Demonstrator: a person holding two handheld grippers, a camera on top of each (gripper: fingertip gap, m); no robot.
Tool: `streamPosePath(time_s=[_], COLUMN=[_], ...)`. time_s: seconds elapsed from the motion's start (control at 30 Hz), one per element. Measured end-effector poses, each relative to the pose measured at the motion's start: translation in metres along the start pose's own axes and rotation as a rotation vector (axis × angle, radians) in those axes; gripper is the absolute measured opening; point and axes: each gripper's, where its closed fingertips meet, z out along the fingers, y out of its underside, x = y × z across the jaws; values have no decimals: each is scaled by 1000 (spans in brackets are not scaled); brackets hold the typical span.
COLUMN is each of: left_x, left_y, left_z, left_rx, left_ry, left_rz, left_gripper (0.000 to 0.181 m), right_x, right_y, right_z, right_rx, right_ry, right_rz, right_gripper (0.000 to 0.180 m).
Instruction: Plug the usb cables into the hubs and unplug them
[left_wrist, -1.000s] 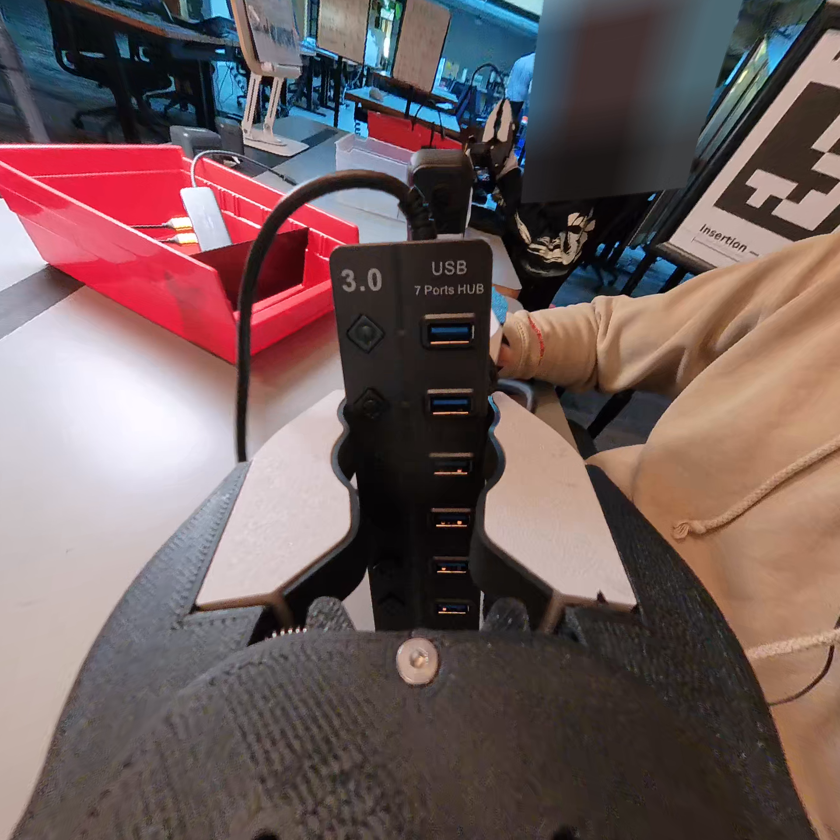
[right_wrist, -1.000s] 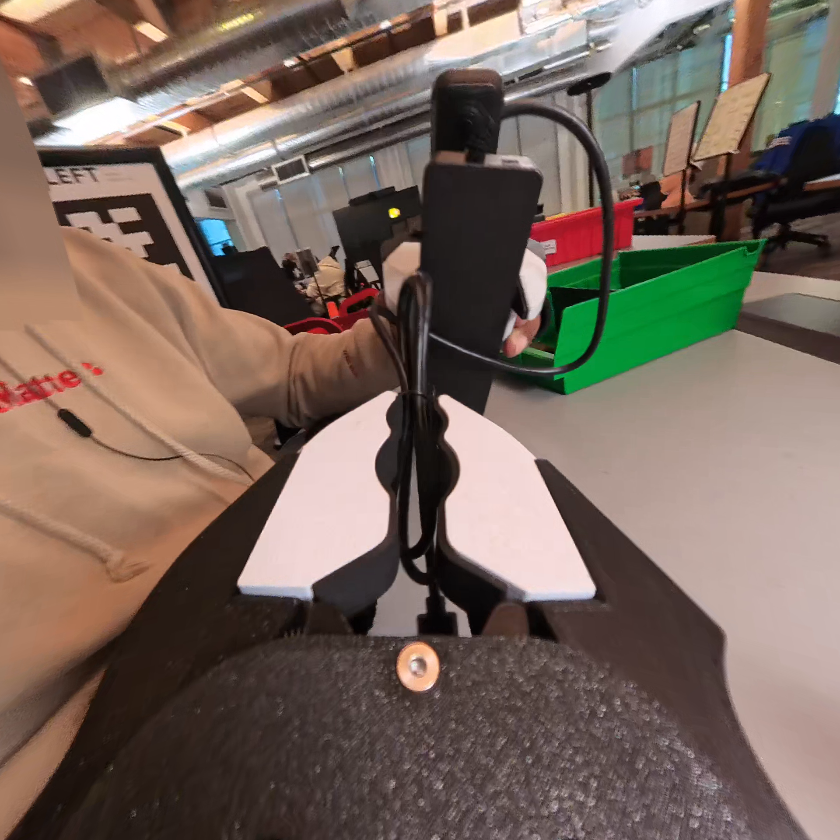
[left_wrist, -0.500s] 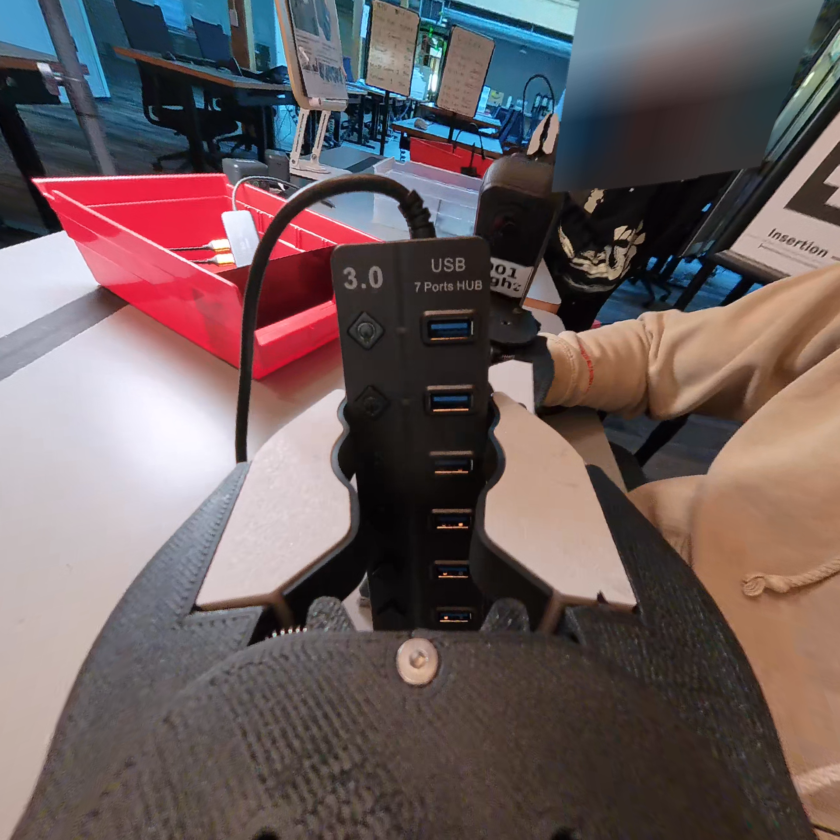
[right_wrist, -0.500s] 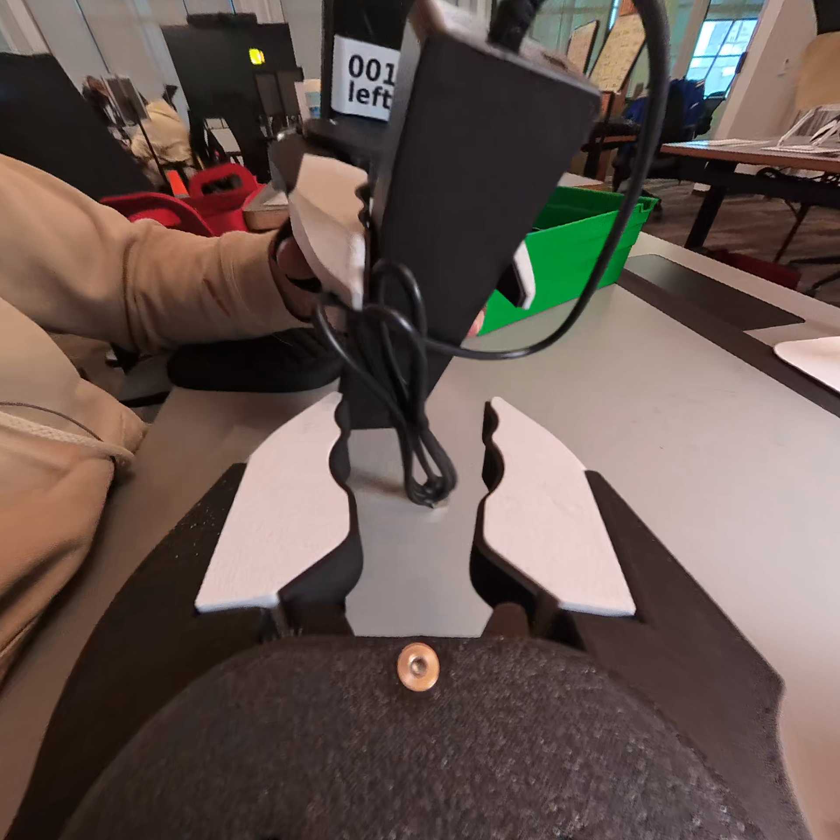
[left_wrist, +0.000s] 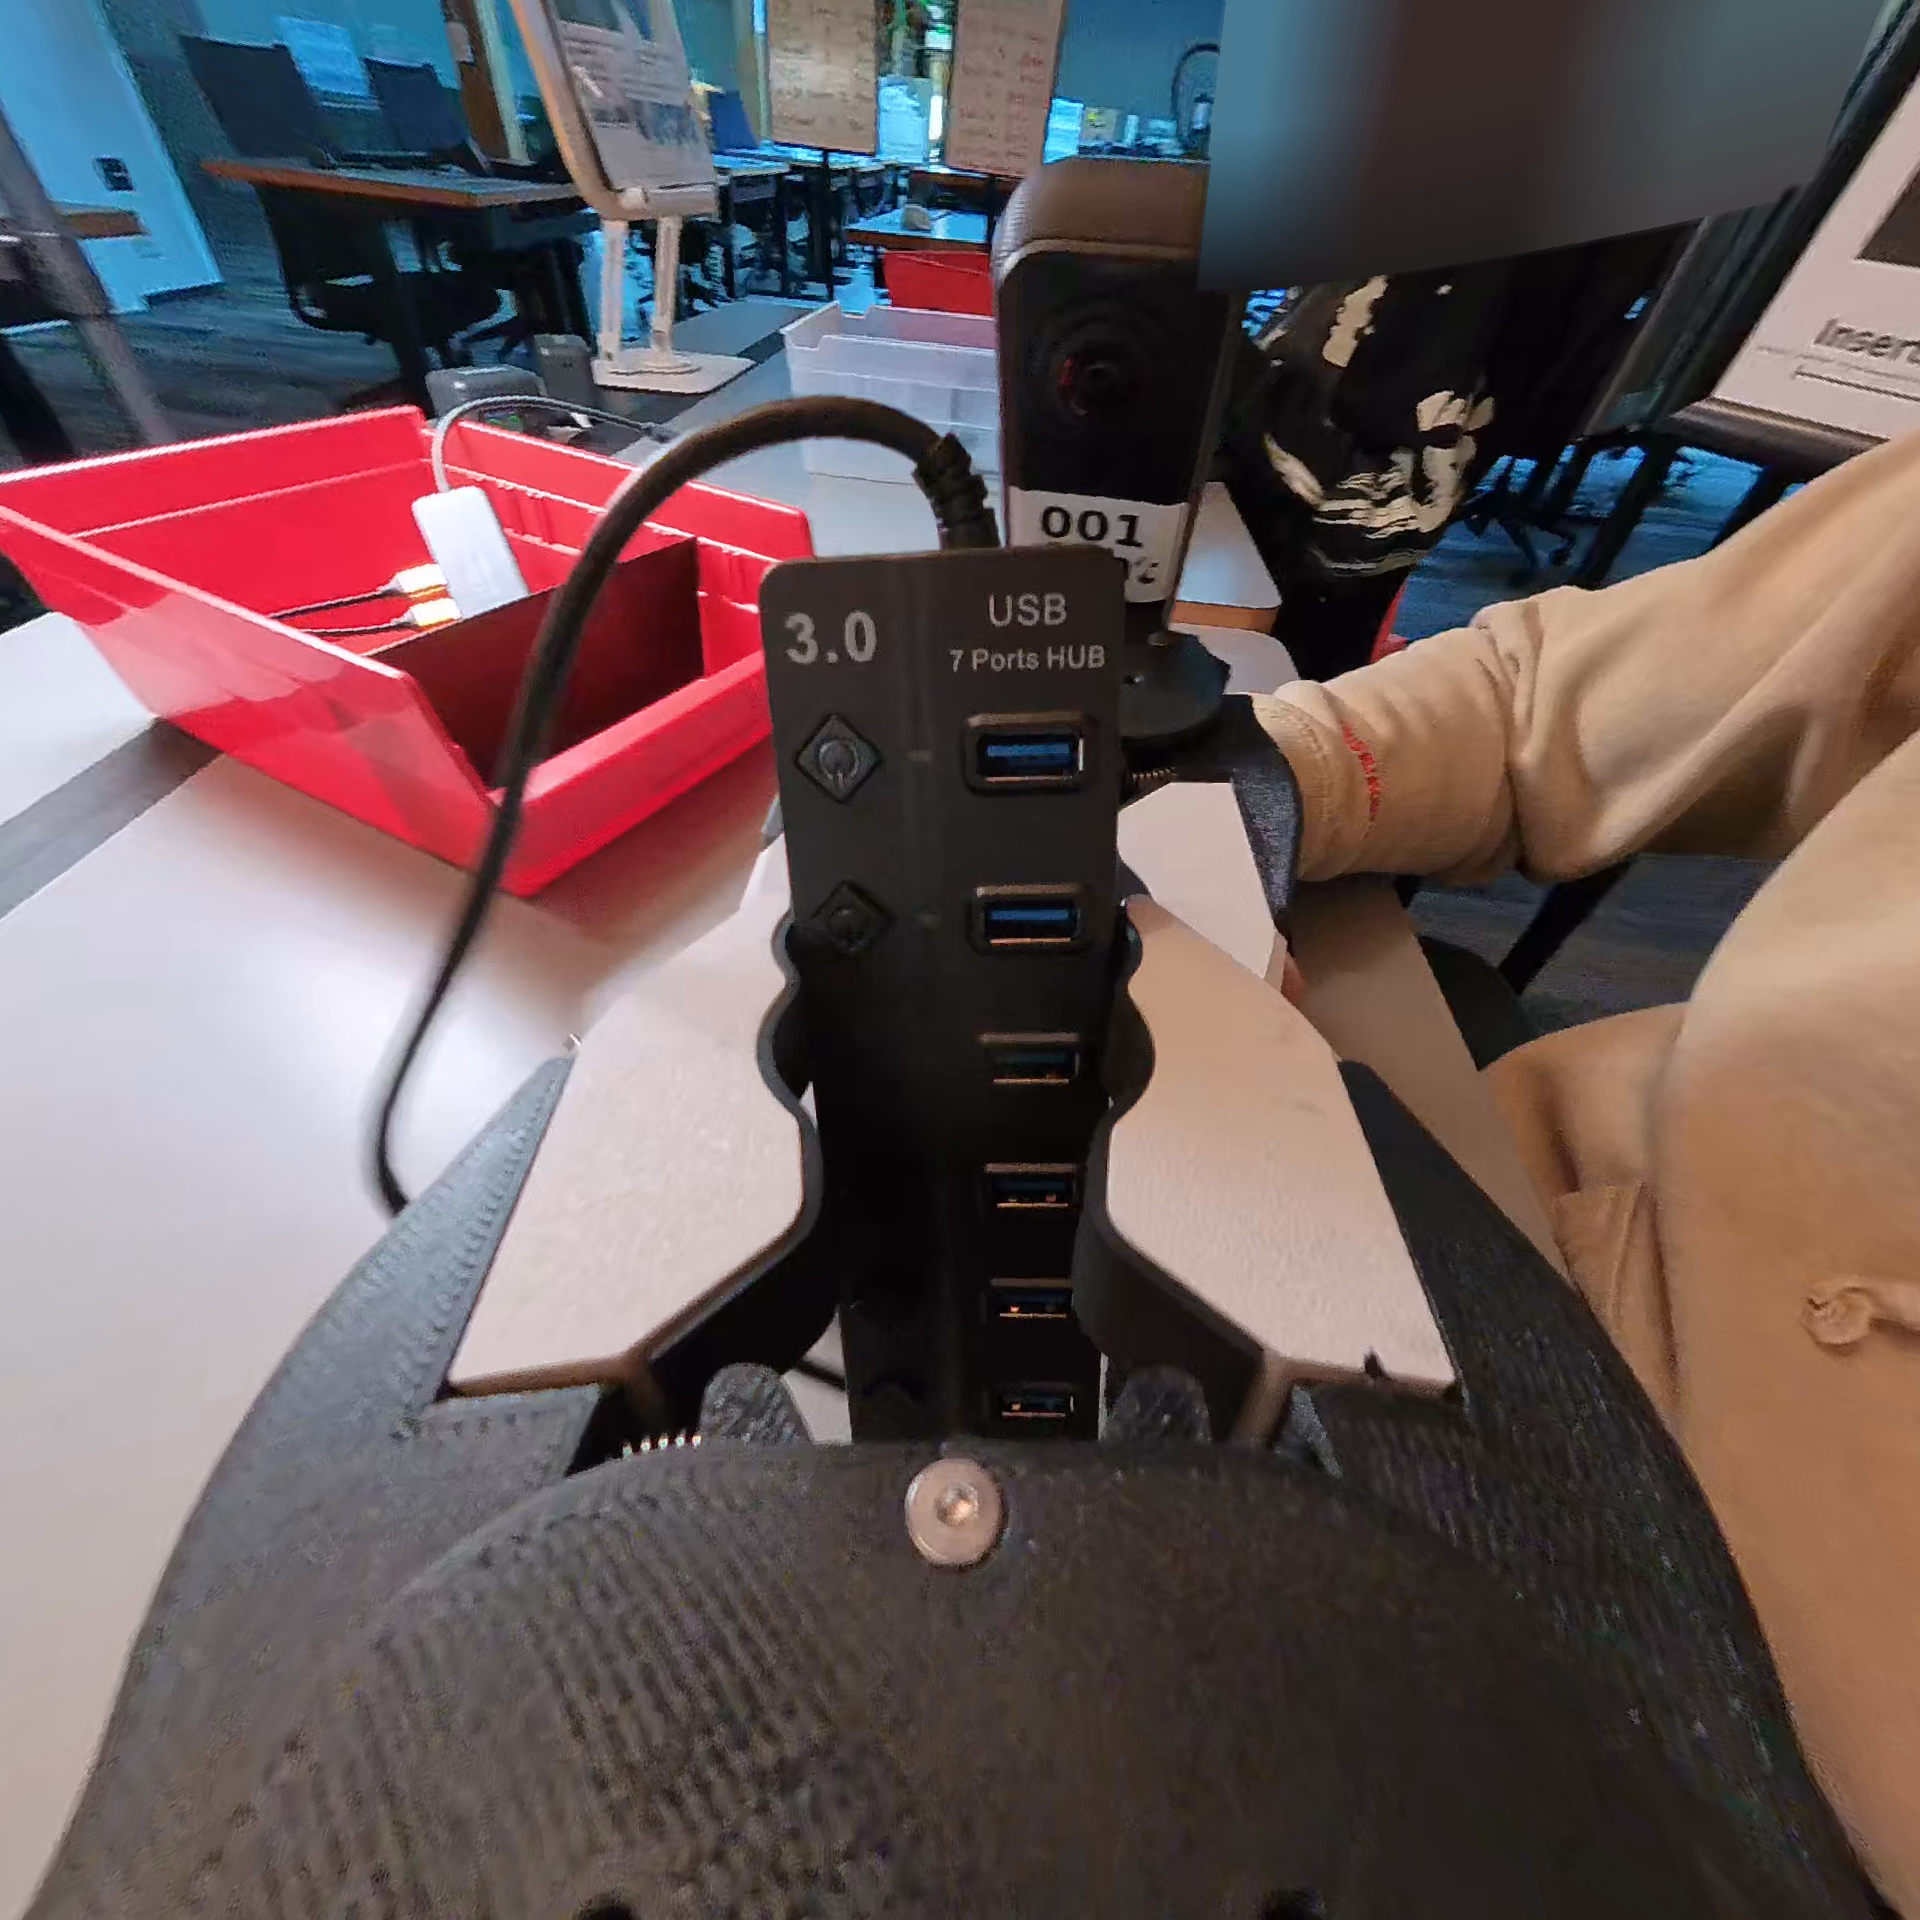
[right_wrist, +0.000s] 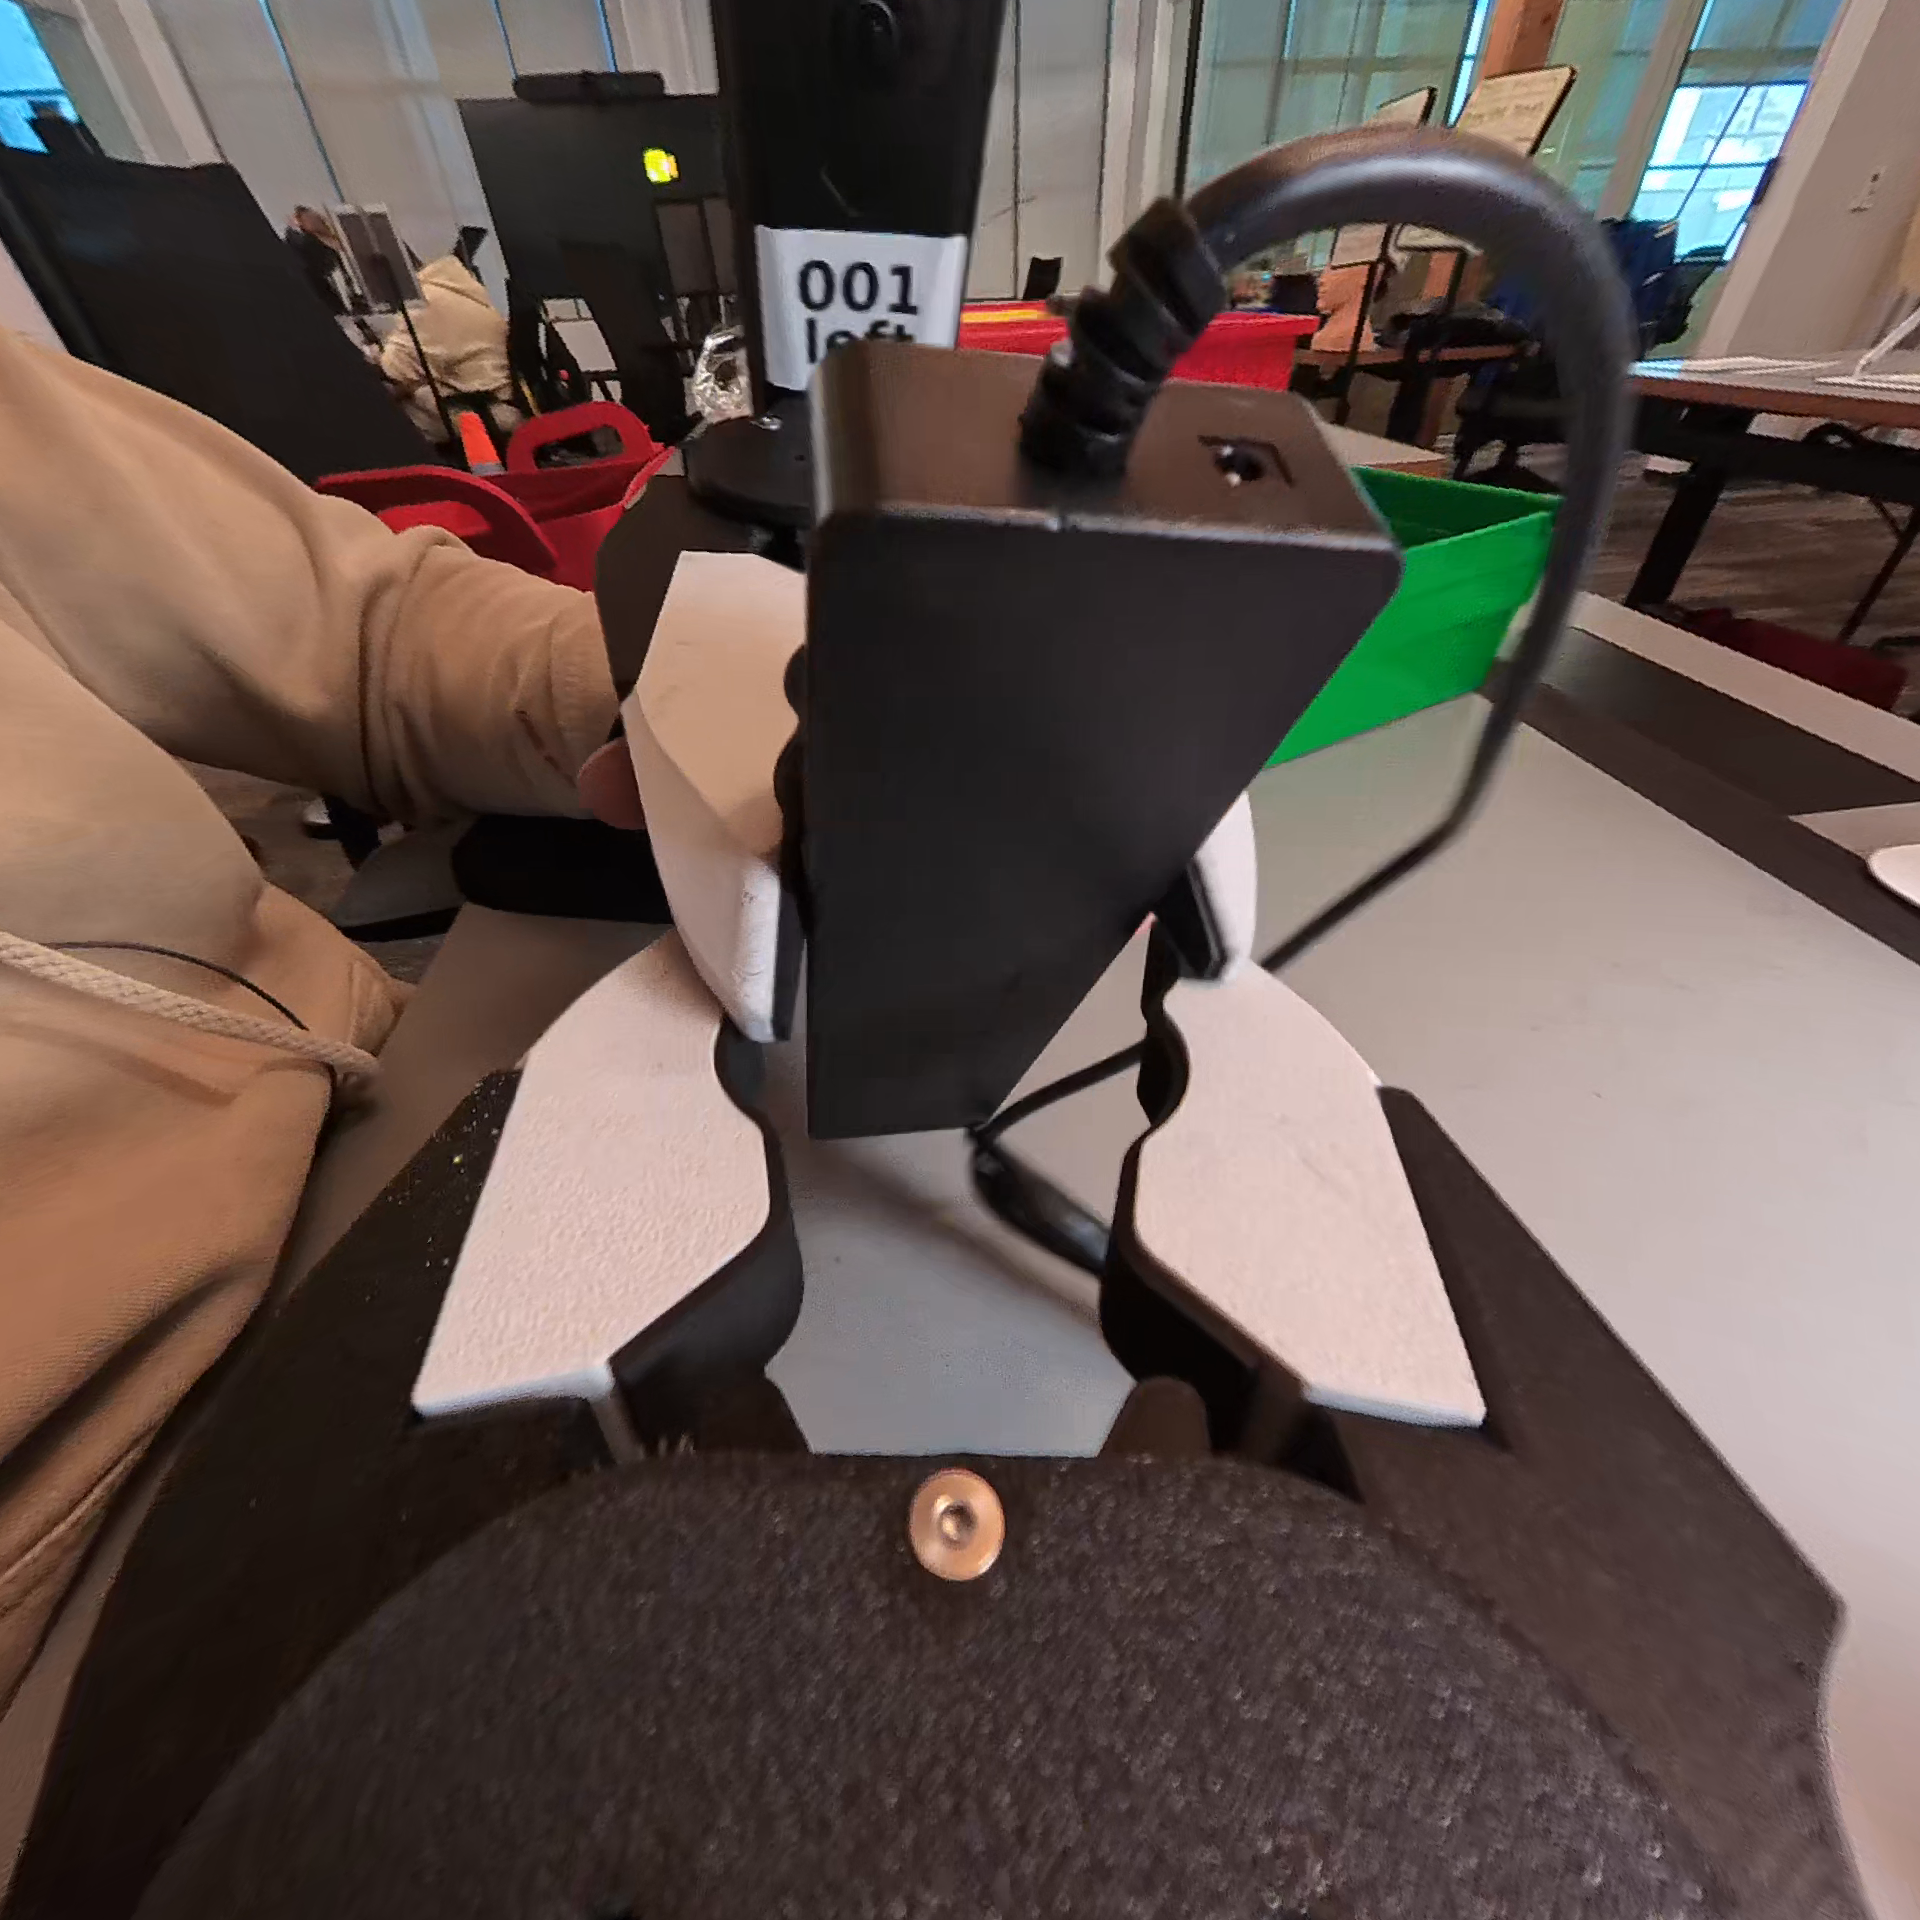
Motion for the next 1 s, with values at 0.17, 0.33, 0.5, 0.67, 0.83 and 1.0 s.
streamPosePath(time_s=[0.17, 0.33, 0.5, 0.67, 0.83, 1.0], left_x=[7, 6, -4, -3, 12, 25], left_y=[-1, -7, -19, 17, 36, 31], left_z=[2, -6, -34, -27, 12, 32], left_rx=[-6, -40, 10, -73, -54, -38], left_ry=[38, 32, 44, 88, 131, 173], left_rz=[19, 39, -52, -108, -142, -93], left_gripper=[55, 67, 68, 73, 78, 60], right_x=[-8, -12, -5, -1, -3, -5], right_y=[-1, -2, -15, -45, -63, -59], right_z=[0, -2, -15, -35, -48, -43], right_rx=[14, 41, 133, 330, 454, 421], right_ry=[-41, -102, -107, -130, -154, -129], right_rz=[-20, 38, 83, 118, 108, 76], right_gripper=[63, 55, 55, 54, 55, 55])
